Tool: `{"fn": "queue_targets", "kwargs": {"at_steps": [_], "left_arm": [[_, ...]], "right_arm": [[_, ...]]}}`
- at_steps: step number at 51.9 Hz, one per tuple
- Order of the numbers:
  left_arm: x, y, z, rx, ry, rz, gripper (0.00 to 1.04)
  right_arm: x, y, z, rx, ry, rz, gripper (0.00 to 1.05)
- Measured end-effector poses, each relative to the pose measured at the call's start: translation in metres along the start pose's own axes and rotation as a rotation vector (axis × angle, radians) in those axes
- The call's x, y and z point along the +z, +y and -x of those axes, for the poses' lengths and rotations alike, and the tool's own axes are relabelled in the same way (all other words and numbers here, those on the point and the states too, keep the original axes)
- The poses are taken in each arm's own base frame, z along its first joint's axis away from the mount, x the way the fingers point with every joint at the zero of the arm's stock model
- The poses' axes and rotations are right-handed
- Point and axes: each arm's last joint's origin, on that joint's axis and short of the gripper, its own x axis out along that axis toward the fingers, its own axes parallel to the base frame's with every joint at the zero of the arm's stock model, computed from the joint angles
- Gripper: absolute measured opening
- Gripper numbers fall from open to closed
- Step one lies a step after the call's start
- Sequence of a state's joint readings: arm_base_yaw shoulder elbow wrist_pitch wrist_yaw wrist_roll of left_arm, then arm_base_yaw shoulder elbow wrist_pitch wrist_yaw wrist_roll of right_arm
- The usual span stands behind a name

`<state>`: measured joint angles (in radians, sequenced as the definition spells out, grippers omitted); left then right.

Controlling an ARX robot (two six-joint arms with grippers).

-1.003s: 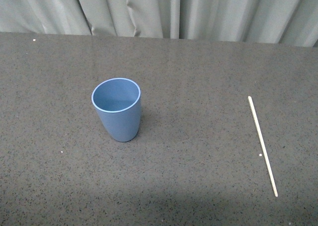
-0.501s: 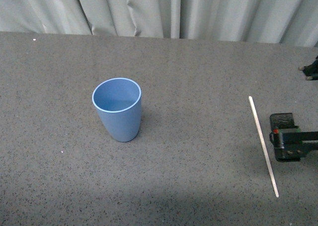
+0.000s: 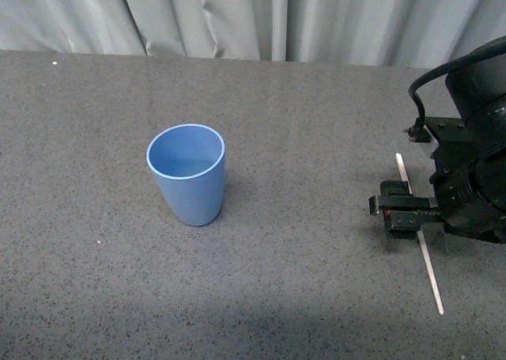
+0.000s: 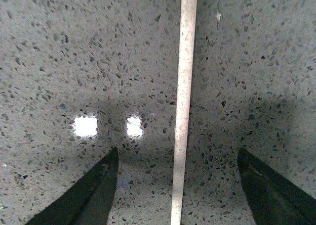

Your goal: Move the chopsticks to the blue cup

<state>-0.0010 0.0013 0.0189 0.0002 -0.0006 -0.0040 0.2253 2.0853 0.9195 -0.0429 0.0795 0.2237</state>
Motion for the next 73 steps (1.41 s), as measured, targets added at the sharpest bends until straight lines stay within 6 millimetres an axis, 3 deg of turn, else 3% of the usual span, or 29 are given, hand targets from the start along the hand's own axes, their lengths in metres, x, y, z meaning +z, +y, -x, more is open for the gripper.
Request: {"fn": "queue_targets", "kwargs": {"at_steps": [2, 15, 22, 33, 39, 50, 73], "left_arm": [[0.000, 0.000, 0.000, 0.000, 0.000, 0.000, 0.98], [0.000, 0.000, 0.000, 0.000, 0.000, 0.000, 0.98], [0.000, 0.000, 0.000, 0.000, 0.000, 0.000, 0.98], [0.000, 0.000, 0.000, 0.000, 0.000, 0.000, 0.98], [0.000, 0.000, 0.000, 0.000, 0.000, 0.000, 0.98], [0.000, 0.000, 0.000, 0.000, 0.000, 0.000, 0.98], [0.000, 0.000, 0.000, 0.000, 0.000, 0.000, 0.98]], "right_arm": [[0.000, 0.000, -0.001, 0.000, 0.006, -0.002, 0.65], [0.001, 0.002, -0.003, 0.006, 0.009, -0.007, 0.18], [0.000, 0.001, -0.001, 0.012, 0.003, -0.010, 0.01], [-0.006, 0.001, 0.015, 0.062, -0.075, -0.016, 0.01], [0.002, 0.009, 0.045, 0.133, -0.265, 0.009, 0.01], [0.023, 0.040, 0.087, 0.321, -0.610, 0.127, 0.01], [0.039, 0.114, 0.112, 0.697, -0.911, 0.344, 0.01]]}}
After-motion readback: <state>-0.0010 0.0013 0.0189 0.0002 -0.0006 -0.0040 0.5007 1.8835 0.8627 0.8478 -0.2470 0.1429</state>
